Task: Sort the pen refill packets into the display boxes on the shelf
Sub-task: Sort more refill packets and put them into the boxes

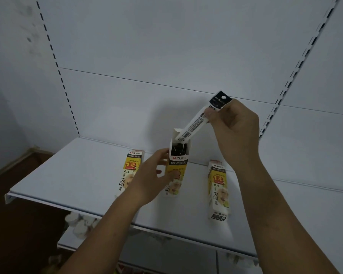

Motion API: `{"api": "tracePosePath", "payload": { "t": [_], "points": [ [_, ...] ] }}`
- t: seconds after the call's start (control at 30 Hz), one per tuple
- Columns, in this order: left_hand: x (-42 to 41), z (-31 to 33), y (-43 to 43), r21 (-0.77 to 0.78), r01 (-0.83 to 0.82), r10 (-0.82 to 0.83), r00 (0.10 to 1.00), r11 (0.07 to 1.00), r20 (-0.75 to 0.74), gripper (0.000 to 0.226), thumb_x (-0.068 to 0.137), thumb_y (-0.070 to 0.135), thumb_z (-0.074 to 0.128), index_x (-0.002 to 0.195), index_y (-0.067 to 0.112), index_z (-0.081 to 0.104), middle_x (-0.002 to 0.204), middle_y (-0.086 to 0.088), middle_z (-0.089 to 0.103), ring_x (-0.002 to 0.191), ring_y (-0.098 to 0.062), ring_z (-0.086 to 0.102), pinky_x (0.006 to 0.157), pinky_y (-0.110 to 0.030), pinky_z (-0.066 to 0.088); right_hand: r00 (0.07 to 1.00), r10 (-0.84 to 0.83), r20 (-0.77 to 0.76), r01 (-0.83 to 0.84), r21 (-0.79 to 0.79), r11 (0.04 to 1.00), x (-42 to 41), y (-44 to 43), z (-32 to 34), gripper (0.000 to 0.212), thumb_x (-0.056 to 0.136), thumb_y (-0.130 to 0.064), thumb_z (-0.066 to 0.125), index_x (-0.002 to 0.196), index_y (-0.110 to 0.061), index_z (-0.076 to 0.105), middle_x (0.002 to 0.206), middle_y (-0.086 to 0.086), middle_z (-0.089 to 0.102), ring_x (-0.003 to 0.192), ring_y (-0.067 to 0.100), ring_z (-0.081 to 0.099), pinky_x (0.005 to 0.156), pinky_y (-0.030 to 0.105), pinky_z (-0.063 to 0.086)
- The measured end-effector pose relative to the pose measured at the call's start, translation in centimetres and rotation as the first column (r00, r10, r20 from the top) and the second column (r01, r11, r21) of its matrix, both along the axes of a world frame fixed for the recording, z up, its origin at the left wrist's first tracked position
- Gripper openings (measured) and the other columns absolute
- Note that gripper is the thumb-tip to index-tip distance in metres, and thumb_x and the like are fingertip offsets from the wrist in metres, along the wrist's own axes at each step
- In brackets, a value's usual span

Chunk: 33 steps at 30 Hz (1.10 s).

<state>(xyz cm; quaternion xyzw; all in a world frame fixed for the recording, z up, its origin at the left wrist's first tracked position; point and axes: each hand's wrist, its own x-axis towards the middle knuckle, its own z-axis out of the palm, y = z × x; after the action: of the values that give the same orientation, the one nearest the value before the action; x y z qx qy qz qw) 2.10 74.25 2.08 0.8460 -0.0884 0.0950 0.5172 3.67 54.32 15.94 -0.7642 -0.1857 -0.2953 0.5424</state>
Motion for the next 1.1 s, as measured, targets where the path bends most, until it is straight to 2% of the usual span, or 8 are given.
{"api": "tracePosePath", "payload": {
  "t": [0.27, 0.5, 0.63, 0.67, 0.8, 0.93, 1.0, 1.1],
  "points": [
    [0.2, -0.3, 0.0, 0.017, -0.003, 0.003, 1.000, 1.000, -0.008, 0.058, 0.095, 0.031, 0.076, 0.145, 0.040, 0.049, 0.128, 0.029, 0.063, 0.120, 0.010, 0.056, 0.097, -0.032, 0.057, 0.991, 0.137, -0.007, -0.136, -0.162, 0.977, 0.9, 1.0, 0.4, 0.004, 0.097, -0.016, 0.072, 0.100, -0.018, 0.071, 0.091, -0.008, 0.075, 0.085, 0.006, 0.072, 0.078, 0.015, 0.052],
    [0.3, -0.1, 0.3, -0.018, -0.007, 0.006, 0.999, 1.000, -0.033, 0.057, 0.095, 0.027, 0.076, 0.144, 0.039, 0.051, 0.124, 0.030, 0.065, 0.117, 0.014, 0.056, 0.094, -0.027, 0.055, 0.991, 0.123, -0.054, -0.131, -0.159, 0.979, 2.0, 0.2, 0.6, 0.002, 0.097, -0.017, 0.072, 0.098, -0.015, 0.073, 0.090, -0.007, 0.077, 0.086, 0.011, 0.073, 0.079, 0.023, 0.056],
    [0.2, -0.2, 0.3, -0.021, -0.002, 0.002, 1.000, 1.000, -0.030, 0.058, 0.095, 0.026, 0.076, 0.145, 0.038, 0.051, 0.124, 0.032, 0.064, 0.118, 0.014, 0.056, 0.093, -0.026, 0.055, 0.978, 0.181, -0.103, -0.196, -0.158, 0.968, 2.4, 0.0, -0.2, 0.006, 0.097, -0.012, 0.072, 0.099, -0.018, 0.072, 0.088, -0.009, 0.076, 0.084, 0.003, 0.072, 0.076, 0.014, 0.052],
    [0.2, -0.2, 0.3, -0.018, 0.001, -0.002, 1.000, 1.000, -0.028, 0.058, 0.095, 0.026, 0.076, 0.145, 0.038, 0.051, 0.124, 0.031, 0.065, 0.119, 0.013, 0.056, 0.094, -0.027, 0.055, 0.975, 0.195, -0.104, -0.209, -0.147, 0.967, 2.6, 0.1, -0.3, 0.007, 0.097, -0.011, 0.072, 0.101, -0.017, 0.073, 0.090, -0.006, 0.076, 0.085, 0.004, 0.073, 0.077, 0.015, 0.053],
    [0.3, -0.1, 0.2, -0.009, 0.005, -0.005, 1.000, 1.000, -0.025, 0.058, 0.095, 0.026, 0.076, 0.145, 0.038, 0.051, 0.125, 0.029, 0.065, 0.118, 0.012, 0.057, 0.095, -0.028, 0.055, 0.970, 0.216, -0.107, -0.233, -0.185, 0.955, 3.2, 1.0, -0.2, 0.005, 0.096, -0.014, 0.074, 0.100, -0.011, 0.073, 0.088, 0.005, 0.075, 0.085, 0.020, 0.072, 0.080, 0.035, 0.058],
    [0.3, -0.1, 0.3, -0.006, 0.009, -0.009, 1.000, 1.000, -0.024, 0.059, 0.095, 0.027, 0.076, 0.146, 0.039, 0.050, 0.126, 0.029, 0.064, 0.118, 0.013, 0.056, 0.094, -0.026, 0.055, 0.962, 0.234, -0.138, -0.261, -0.235, 0.936, 3.6, 1.6, -0.8, 0.006, 0.097, -0.017, 0.073, 0.094, -0.021, 0.072, 0.084, 0.000, 0.074, 0.079, 0.023, 0.070, 0.074, 0.037, 0.056],
    [0.3, -0.1, 0.3, -0.007, 0.010, -0.010, 1.000, 1.000, -0.026, 0.059, 0.095, 0.028, 0.076, 0.146, 0.040, 0.050, 0.126, 0.030, 0.064, 0.119, 0.013, 0.056, 0.094, -0.025, 0.055, 0.965, 0.233, -0.123, -0.255, -0.217, 0.942, 3.7, 1.4, -0.7, 0.002, 0.097, -0.016, 0.073, 0.097, -0.014, 0.073, 0.086, 0.005, 0.075, 0.080, 0.023, 0.070, 0.076, 0.037, 0.057],
    [0.3, -0.1, 0.3, -0.005, 0.011, -0.011, 1.000, 1.000, -0.022, 0.059, 0.095, 0.027, 0.076, 0.146, 0.039, 0.050, 0.126, 0.030, 0.064, 0.119, 0.013, 0.056, 0.093, -0.025, 0.055, 0.969, 0.232, -0.081, -0.242, -0.150, 0.959, 3.5, 1.1, -0.2, 0.009, 0.097, -0.011, 0.072, 0.101, -0.003, 0.073, 0.088, 0.004, 0.075, 0.080, 0.014, 0.071, 0.075, 0.027, 0.056]
  ]
}}
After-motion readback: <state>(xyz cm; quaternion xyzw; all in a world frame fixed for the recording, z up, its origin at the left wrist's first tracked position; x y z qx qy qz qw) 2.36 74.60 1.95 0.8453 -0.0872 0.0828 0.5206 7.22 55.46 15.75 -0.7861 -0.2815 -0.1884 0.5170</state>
